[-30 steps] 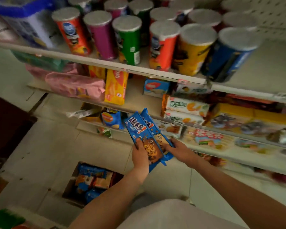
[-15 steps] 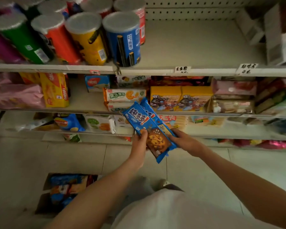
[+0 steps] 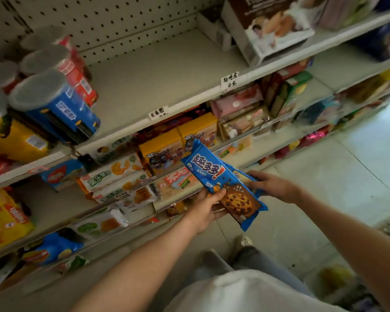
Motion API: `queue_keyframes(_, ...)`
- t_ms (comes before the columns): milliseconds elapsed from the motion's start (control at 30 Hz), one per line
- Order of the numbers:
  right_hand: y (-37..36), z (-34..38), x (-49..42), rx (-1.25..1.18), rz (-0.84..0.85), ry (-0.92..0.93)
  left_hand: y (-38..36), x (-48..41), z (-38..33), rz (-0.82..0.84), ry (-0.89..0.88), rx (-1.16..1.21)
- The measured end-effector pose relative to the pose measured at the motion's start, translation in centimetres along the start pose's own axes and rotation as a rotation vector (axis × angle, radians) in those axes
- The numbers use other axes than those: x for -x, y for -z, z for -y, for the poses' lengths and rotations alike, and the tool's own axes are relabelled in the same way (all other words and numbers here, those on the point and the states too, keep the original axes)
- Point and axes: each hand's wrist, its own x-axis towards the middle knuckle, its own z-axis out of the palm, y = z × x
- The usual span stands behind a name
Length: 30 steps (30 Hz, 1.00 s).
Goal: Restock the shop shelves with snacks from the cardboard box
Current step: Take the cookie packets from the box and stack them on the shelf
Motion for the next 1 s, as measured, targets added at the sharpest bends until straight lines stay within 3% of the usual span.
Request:
queue_keyframes(300, 11.0, -5.0, 4.2, -0.233, -0.283, -0.029, -13.1, -7.4, -1.4, 0.13, 0.039, -0.096)
queue_keyframes(633, 29.4, -9.9, 6.6, -0.28, -0.44, -0.021, -31.3, -17.4, -1.6, 0.201, 0.031, -0.144)
queue_keyframes(767, 35.6, -10.5, 6.6, -0.338, -0.493, -0.026, -36.6, -20.9, -2.4, 0.183, 0.001, -0.096)
queue_keyframes(1000, 45.2, -10.0, 3.1, -0.367, -0.558, 0.005, -42.1, -27.7, -5.5, 0.006, -0.029, 0.106)
